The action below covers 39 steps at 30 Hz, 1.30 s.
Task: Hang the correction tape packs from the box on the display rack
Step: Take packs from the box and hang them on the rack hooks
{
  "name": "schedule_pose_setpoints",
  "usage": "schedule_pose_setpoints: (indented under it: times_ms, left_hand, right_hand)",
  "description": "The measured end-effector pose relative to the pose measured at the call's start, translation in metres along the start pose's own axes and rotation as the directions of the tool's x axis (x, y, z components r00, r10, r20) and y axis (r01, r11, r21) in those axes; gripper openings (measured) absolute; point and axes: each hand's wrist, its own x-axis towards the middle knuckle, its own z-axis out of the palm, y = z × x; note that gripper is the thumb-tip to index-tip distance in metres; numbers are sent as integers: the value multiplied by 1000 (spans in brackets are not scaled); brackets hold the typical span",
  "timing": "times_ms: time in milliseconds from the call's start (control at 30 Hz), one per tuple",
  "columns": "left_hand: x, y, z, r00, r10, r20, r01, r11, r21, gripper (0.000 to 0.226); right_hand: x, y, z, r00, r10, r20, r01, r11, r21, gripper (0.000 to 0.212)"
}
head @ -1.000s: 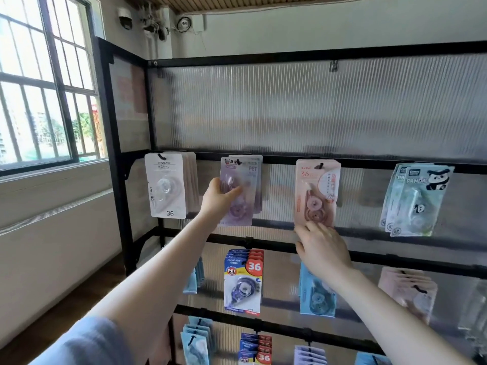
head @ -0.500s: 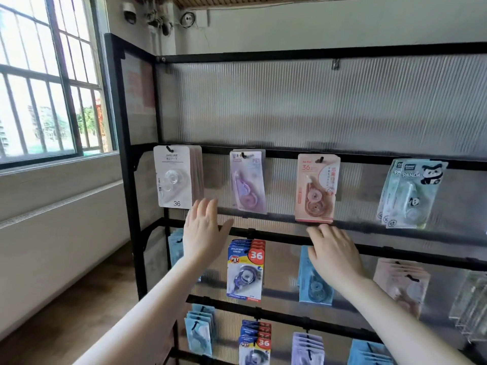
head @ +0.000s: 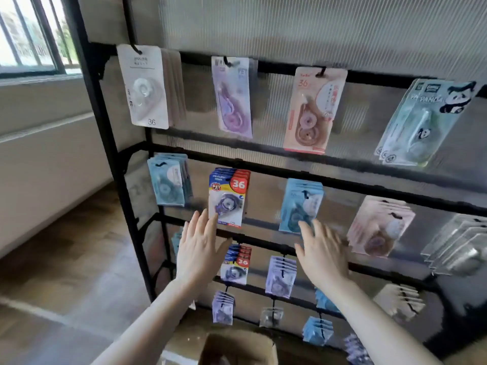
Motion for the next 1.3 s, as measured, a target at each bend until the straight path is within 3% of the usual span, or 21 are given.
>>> schedule_pose_setpoints:
  times_ms: [300,533,800,967,1300]
  left_hand:
    - [-73,27,75,983,-99,152,84,991,102,67]
    - [-111,31,117,939,-221,262,177,968,180,63]
    - [-137,-8,181,943,-149,297,97,978,182,67]
    - [-184,-56,269,939,-133,319,89,985,147,67]
    - [-340,-165,528,887,-212,410,156,974,166,72]
  right_hand:
    - [-75,33,72,988,-22,151,4,993,119,55]
    - [-107,37,117,979,-69,191,34,983,182,61]
    - [-147,10,179,957,-57,285,-5,977,212,62]
    - [-205,-19,264,943,-85,320,2,968,251,54]
    - [-362,-50,505,887,-191,420,89,964,251,52]
